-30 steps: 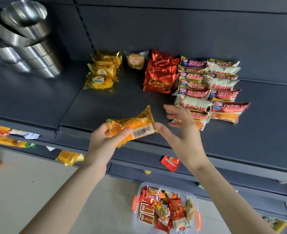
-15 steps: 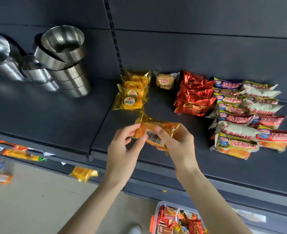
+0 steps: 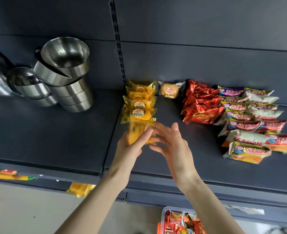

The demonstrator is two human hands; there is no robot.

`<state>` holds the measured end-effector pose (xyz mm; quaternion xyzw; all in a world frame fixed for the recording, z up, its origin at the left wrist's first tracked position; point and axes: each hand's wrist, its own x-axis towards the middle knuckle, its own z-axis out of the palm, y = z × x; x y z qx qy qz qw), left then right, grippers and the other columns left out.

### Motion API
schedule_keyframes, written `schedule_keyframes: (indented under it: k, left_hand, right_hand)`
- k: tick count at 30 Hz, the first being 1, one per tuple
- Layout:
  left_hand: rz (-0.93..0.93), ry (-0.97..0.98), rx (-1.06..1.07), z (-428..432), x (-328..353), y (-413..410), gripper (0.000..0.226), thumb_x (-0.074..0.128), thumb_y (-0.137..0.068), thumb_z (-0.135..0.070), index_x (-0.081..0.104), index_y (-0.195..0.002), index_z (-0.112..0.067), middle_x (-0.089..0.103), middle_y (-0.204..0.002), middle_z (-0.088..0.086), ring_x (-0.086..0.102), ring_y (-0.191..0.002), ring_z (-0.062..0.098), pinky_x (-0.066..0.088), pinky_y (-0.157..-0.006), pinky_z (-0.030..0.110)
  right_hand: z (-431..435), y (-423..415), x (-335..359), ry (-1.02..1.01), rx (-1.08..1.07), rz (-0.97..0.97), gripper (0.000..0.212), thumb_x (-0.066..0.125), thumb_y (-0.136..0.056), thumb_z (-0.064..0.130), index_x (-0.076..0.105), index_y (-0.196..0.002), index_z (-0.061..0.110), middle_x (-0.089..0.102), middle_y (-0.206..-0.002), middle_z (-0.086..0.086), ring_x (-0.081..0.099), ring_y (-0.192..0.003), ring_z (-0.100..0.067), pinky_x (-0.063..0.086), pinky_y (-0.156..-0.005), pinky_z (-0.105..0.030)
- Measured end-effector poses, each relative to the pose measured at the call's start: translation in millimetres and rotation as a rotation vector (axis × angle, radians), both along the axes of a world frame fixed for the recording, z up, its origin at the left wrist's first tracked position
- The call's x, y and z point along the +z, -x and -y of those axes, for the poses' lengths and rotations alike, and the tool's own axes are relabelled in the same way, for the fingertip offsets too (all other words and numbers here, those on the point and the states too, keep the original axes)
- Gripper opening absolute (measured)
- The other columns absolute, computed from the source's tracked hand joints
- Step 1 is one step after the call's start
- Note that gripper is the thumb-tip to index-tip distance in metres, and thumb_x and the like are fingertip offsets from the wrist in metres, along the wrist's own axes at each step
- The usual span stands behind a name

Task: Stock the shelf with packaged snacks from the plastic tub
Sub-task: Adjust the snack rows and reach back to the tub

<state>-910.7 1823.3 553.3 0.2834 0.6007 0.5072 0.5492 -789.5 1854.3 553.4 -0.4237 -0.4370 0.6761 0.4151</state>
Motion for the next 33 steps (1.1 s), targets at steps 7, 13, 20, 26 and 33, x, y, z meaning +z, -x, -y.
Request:
schedule_keyframes:
  k: [7,13,20,26,33]
  left_hand:
    - [0.265,0.07,0.11,-4,-6,29,0.066,0.072,-0.065,-0.044,0.06,-0.124,-0.017,0.071,-0.114,0.002,0.067,-0.107,0.015,0.05,-0.097,0.039]
    - [0.114,0.055,-0.011,-3,-20,42,0.049,0.068,-0.072,-0.038,0.064,-0.116,-0.018,0.072,-0.11,-0.001,0.067,-0.105,0.014,0.05,-0.095,0.035]
    - [-0.316,-0.036,-0.138,-26,-37,66,0.019,0.072,-0.081,-0.015,0.066,-0.099,-0.019,0.071,-0.099,-0.002,0.068,-0.094,0.007,0.054,-0.074,0.015]
    - [-0.574,-0.083,-0.141,-62,-69,84,0.034,0.076,-0.079,-0.026,0.063,-0.11,-0.019,0.063,-0.113,0.002,0.063,-0.103,0.013,0.054,-0.085,0.026]
    - [-0.565,-0.112,-0.008,-91,-70,91,0.052,0.08,-0.074,-0.03,0.061,-0.12,-0.016,0.05,-0.128,0.005,0.056,-0.111,0.012,0.046,-0.087,0.019]
  right_hand:
    - [-10,-2,-13,-0.086,-0.126,0.27,0.045,0.071,-0.079,0.032,0.057,-0.121,0.026,0.062,-0.116,0.011,0.059,-0.106,-0.002,0.047,-0.078,-0.017]
    - [-7,3,-37,0.186,0.003,-0.054,0.057,0.073,-0.07,0.028,0.055,-0.119,0.005,0.071,-0.109,-0.008,0.068,-0.102,-0.023,0.053,-0.085,-0.028]
    - [-23,8,-55,-0.059,-0.055,0.254,0.036,0.08,-0.069,0.02,0.062,-0.1,0.013,0.073,-0.088,0.002,0.07,-0.083,-0.008,0.053,-0.071,-0.019]
    - [-59,34,-82,-0.268,-0.074,0.619,0.035,0.082,-0.072,0.031,0.065,-0.099,0.016,0.065,-0.098,0.001,0.061,-0.095,-0.018,0.053,-0.084,-0.035]
    - [-95,53,-79,-0.134,-0.141,0.613,0.059,0.069,-0.074,0.059,0.062,-0.112,0.015,0.046,-0.129,-0.007,0.049,-0.116,-0.022,0.042,-0.102,-0.037]
